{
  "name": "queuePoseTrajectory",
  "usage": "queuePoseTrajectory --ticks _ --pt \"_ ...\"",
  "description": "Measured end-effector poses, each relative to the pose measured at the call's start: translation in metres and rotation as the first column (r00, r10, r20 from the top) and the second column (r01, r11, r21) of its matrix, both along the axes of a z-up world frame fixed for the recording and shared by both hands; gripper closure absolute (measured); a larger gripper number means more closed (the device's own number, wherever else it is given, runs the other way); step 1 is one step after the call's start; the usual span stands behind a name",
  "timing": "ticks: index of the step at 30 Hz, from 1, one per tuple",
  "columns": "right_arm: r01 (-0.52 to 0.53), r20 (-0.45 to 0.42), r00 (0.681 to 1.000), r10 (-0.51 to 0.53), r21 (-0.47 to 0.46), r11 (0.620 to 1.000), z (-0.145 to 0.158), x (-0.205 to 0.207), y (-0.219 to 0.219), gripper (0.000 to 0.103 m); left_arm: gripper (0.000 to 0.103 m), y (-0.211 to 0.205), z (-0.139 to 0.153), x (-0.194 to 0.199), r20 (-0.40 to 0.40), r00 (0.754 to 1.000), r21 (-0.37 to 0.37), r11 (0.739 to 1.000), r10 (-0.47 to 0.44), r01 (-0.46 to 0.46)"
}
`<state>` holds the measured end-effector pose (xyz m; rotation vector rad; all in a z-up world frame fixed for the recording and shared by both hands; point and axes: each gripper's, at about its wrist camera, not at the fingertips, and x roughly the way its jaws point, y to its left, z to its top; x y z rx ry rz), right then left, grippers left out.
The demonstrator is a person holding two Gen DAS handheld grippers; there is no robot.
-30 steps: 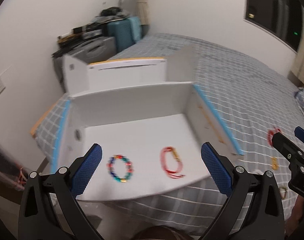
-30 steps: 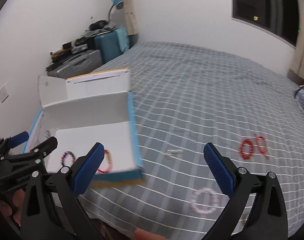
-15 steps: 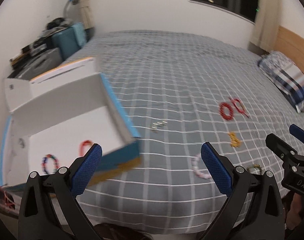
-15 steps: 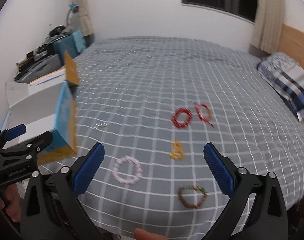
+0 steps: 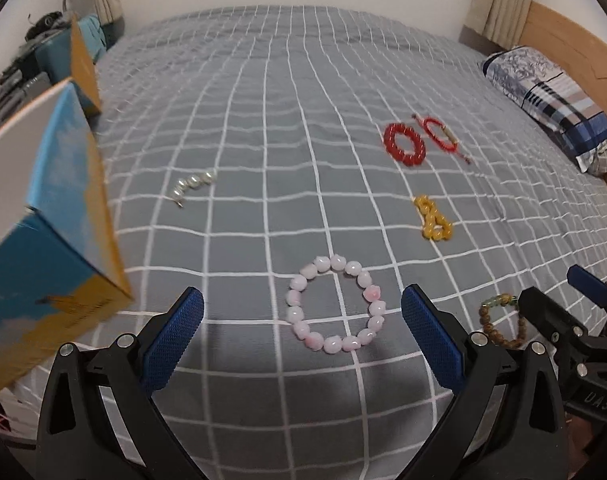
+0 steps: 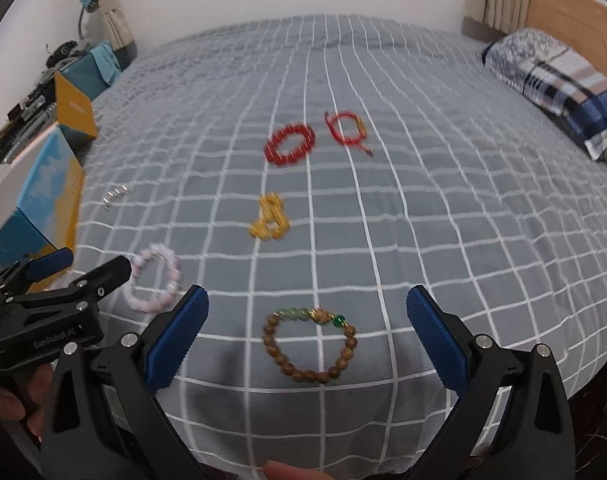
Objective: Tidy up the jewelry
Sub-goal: 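Move both tools back from the box toward the remaining bracelets, then grasp the pink-white bead bracelet with the left tool while the right grasps the brown wooden bracelet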
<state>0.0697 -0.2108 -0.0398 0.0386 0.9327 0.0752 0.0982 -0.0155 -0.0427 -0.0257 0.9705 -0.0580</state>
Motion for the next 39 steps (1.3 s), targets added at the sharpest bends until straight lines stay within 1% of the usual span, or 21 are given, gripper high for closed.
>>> queuePoseTrajectory --ticks 6,10,13,16,18,19,21,22,24,25,27,28,30,31,33,34,35,36,37,38,39 --pt "-0.007 -0.044 0.999 0.007 -0.003 1.000 -0.026 0.006 -0.004 0.008 0.006 -0.008 -0.025 0.013 -0.024 1.000 0.001 1.000 -0.016 0.016" --pt "-0.013 -0.071 0.997 0.012 -0.001 1.000 -0.037 0.010 -0.004 0.008 0.006 -0.011 -0.041 0.022 -0.050 0.999 0.010 1.000 -0.022 0.023" --pt "-0.013 -0.091 0.996 0.013 0.001 1.000 -0.044 0.013 -0.004 0.008 0.006 -0.013 -0.051 0.027 -0.050 0.998 0.027 0.999 -0.025 0.026" --pt "-0.005 -0.102 0.995 0.004 -0.003 1.000 -0.050 0.015 -0.005 0.013 0.006 -0.014 -0.054 0.029 -0.040 0.999 0.036 0.999 -0.021 0.023" --pt "0.004 -0.104 0.995 -0.004 0.002 1.000 -0.051 0.016 -0.007 0.020 0.009 -0.014 -0.055 0.029 -0.040 0.999 0.037 0.999 -0.018 0.020" --pt "0.008 -0.103 0.995 -0.007 0.003 1.000 -0.051 0.016 -0.008 0.022 0.011 -0.013 -0.055 0.029 -0.040 0.999 0.039 0.999 -0.014 0.016" --pt "0.015 -0.102 0.995 -0.014 0.000 1.000 -0.051 0.015 -0.008 0.030 0.021 -0.012 -0.054 0.027 -0.036 0.999 0.047 0.999 -0.006 0.008" --pt "0.016 -0.101 0.995 -0.016 -0.002 1.000 -0.051 0.015 -0.008 0.033 0.024 -0.011 -0.053 0.027 -0.036 0.999 0.048 0.999 -0.004 0.005" --pt "0.015 -0.101 0.995 -0.015 -0.007 1.000 -0.051 0.015 -0.008 0.042 0.031 -0.009 -0.053 0.026 -0.032 0.999 0.058 0.998 0.000 0.002" --pt "0.014 -0.100 0.995 -0.014 -0.009 1.000 -0.051 0.014 -0.008 0.044 0.033 -0.009 -0.052 0.025 -0.031 1.000 0.059 0.998 0.002 0.000" --pt "0.018 -0.099 0.995 -0.019 -0.011 1.000 -0.051 0.013 -0.008 0.050 0.043 -0.007 -0.051 0.024 -0.027 1.000 0.061 0.998 0.007 -0.006" --pt "0.019 -0.099 0.995 -0.020 -0.012 1.000 -0.051 0.013 -0.008 0.051 0.045 -0.007 -0.051 0.023 -0.026 1.000 0.064 0.998 0.009 -0.007" --pt "0.022 -0.097 0.995 -0.023 -0.015 1.000 -0.051 0.013 -0.009 0.056 0.056 -0.005 -0.050 0.022 -0.025 1.000 0.076 0.997 0.014 -0.012" --pt "0.024 -0.096 0.995 -0.026 -0.016 1.000 -0.051 0.013 -0.009 0.058 0.059 -0.005 -0.050 0.022 -0.025 1.000 0.083 0.996 0.018 -0.016" --pt "0.027 -0.093 0.995 -0.029 -0.022 0.999 -0.050 0.013 -0.010 0.067 0.070 -0.003 -0.050 0.021 -0.024 0.999 0.105 0.994 0.025 -0.022" --pt "0.030 -0.091 0.995 -0.032 -0.024 0.999 -0.050 0.013 -0.010 0.070 0.073 -0.004 -0.050 0.019 -0.024 0.999 0.120 0.993 0.022 -0.019" --pt "0.032 -0.090 0.995 -0.034 -0.024 0.999 -0.049 0.013 -0.010 0.076 0.078 -0.004 -0.050 0.019 -0.022 1.000 0.133 0.991 0.015 -0.012" --pt "0.035 -0.085 0.996 -0.037 -0.027 0.999 -0.048 0.012 -0.010 0.080 0.083 -0.003 -0.048 0.018 -0.023 1.000 0.128 0.992 0.017 -0.014" --pt "0.039 -0.080 0.996 -0.042 -0.033 0.999 -0.048 0.012 -0.010 0.088 0.085 -0.002 -0.047 0.017 -0.023 1.000 0.124 0.992 0.017 -0.014" --pt "0.047 -0.073 0.996 -0.050 -0.039 0.998 -0.047 0.012 -0.010 0.093 0.091 -0.001 -0.046 0.017 -0.022 1.000 0.121 0.993 0.016 -0.014" --pt "0.055 -0.066 0.996 -0.057 -0.035 0.998 -0.046 0.012 -0.012 0.094 0.091 0.001 -0.045 0.016 -0.018 1.000 0.111 0.994 0.020 -0.018"
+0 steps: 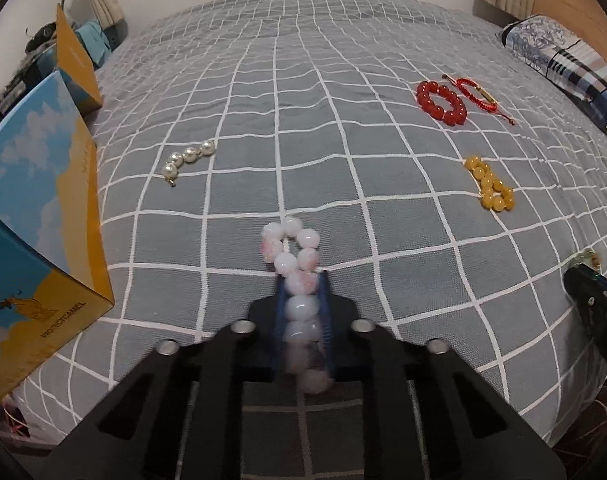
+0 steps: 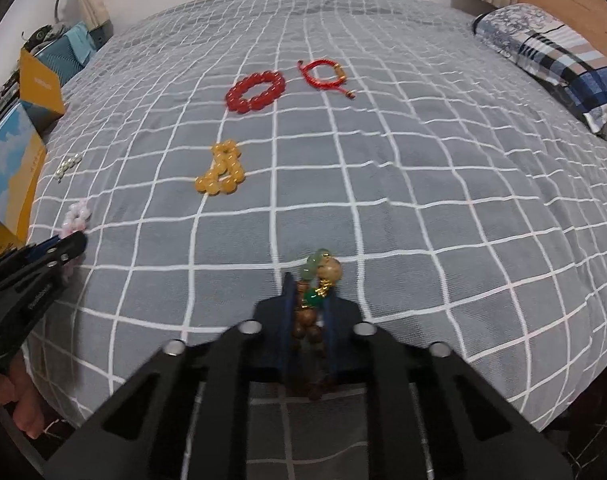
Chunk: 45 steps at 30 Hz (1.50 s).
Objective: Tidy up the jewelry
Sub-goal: 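Grasp the pink-white bead bracelet with the left tool while the right grasps the brown wooden bracelet, then carry both held bracelets with both tools over the white box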
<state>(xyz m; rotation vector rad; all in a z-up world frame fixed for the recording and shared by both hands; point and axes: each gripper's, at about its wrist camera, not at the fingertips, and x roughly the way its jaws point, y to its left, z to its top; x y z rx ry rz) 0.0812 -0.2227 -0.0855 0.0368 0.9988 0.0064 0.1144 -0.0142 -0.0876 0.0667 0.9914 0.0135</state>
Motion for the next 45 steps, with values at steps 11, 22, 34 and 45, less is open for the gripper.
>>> queuePoseTrajectory --ticks 11,22,34,45 --pt "0.027 0.049 0.998 -0.027 0.015 1.000 0.009 -0.002 -0.005 0.096 0.091 0.006 0.013 -0.006 0.016 1.000 -0.076 0.997 -0.004 0.006" --pt "0.032 0.095 0.995 -0.034 0.019 0.999 0.021 0.004 -0.004 0.096 0.091 0.007 0.031 -0.007 0.048 0.999 -0.101 0.995 -0.005 0.010" --pt "0.023 0.154 0.988 -0.021 -0.008 1.000 0.049 0.016 0.005 0.096 0.091 0.016 0.063 -0.008 0.088 0.996 -0.122 0.992 -0.003 0.014" --pt "-0.006 0.217 0.976 0.014 -0.041 0.999 0.088 0.035 0.030 0.096 0.091 0.031 0.115 -0.007 0.172 0.985 -0.104 0.994 0.003 0.015"
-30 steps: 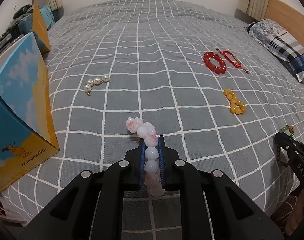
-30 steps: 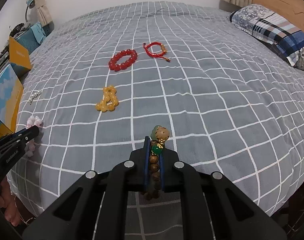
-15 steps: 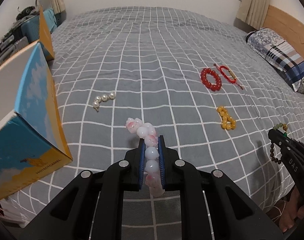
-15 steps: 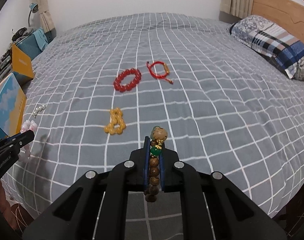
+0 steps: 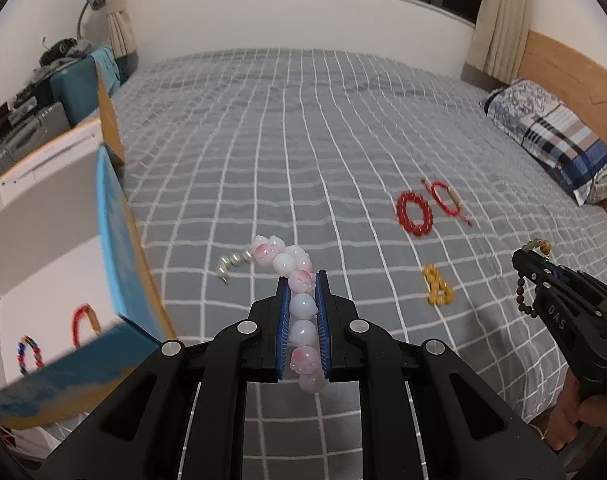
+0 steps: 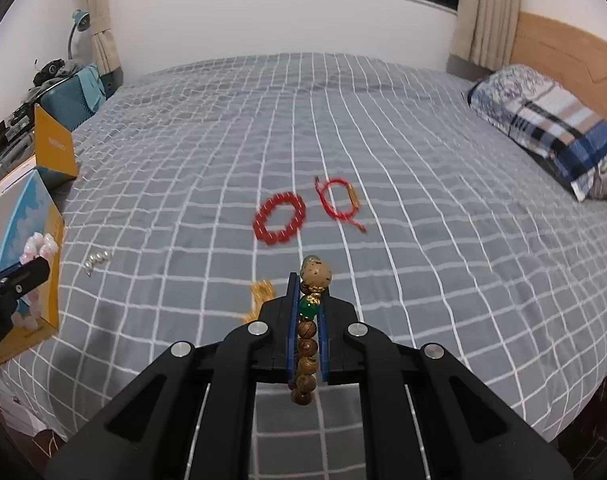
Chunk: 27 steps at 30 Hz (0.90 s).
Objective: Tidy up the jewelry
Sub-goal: 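Carry both held bracelets with both tools over the white box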
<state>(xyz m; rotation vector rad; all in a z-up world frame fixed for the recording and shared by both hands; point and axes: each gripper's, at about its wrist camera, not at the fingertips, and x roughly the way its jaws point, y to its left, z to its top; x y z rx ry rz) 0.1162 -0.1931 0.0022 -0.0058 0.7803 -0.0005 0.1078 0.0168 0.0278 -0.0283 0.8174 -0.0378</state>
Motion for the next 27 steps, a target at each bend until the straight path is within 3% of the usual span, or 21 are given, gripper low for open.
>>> queuePoseTrajectory --ticks 16,27 --pt "-0.111 0.068 0.991 0.113 -0.036 0.993 0.061 0.020 0.082 0.096 0.091 0.063 0.055 -0.005 0.072 0.993 -0.002 0.995 0.097 -0.097" --pt "-0.228 0.101 0.968 0.230 -0.035 0.973 0.086 0.015 0.164 0.096 0.091 0.139 0.074 -0.030 0.091 0.971 0.010 0.975 0.219 -0.221"
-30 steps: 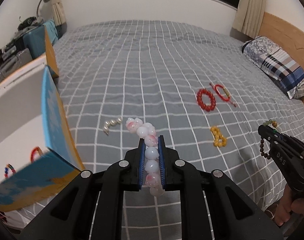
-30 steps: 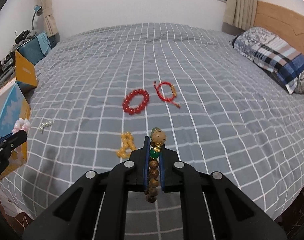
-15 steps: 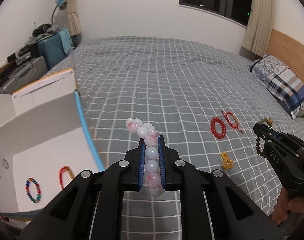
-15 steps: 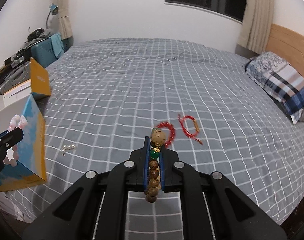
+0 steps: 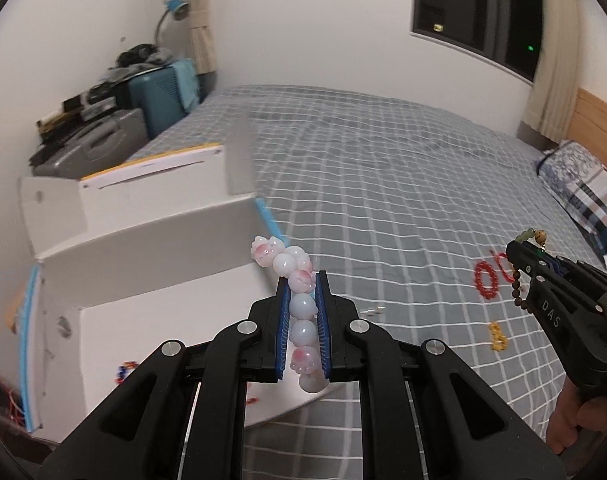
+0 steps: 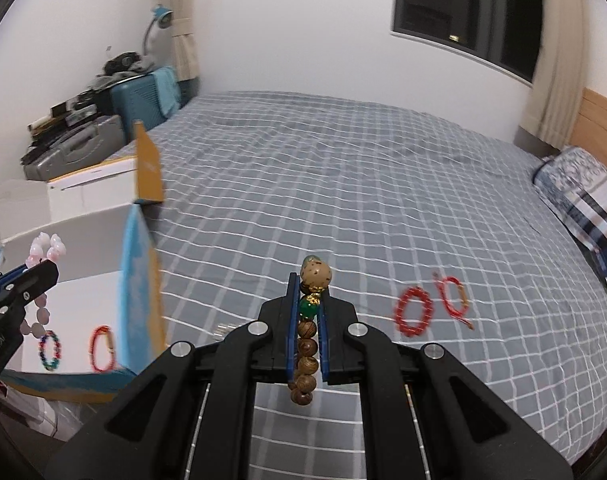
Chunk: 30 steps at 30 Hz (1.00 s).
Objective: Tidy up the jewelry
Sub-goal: 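Carry both held bracelets with both tools over the white box, then open both tools to release the bracelets into the box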
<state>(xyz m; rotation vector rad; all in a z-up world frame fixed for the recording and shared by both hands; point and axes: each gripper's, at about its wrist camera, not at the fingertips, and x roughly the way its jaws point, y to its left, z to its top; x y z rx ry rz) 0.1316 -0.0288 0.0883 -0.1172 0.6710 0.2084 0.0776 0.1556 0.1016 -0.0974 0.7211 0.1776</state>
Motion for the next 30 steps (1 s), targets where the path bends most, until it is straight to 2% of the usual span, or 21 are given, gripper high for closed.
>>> queuePoseTrajectory --ticks 9,17,30 --pt "-0.136 0.016 0.991 0.136 0.011 0.991 0.002 -0.019 0.087 0.096 0.091 0.073 -0.010 -0.029 -0.031 0.992 -0.004 0.992 0.122 -0.123" --pt "-0.272 0.002 0.962 0.272 0.021 0.962 -0.006 -0.045 0.156 0.096 0.091 0.118 -0.025 -0.048 -0.066 0.979 -0.014 0.981 0.195 -0.196" --pt "-0.392 -0.159 0.908 0.387 -0.001 0.920 -0.049 -0.055 0.227 0.096 0.091 0.164 -0.057 -0.067 -0.159 0.953 -0.027 0.964 0.259 -0.266"
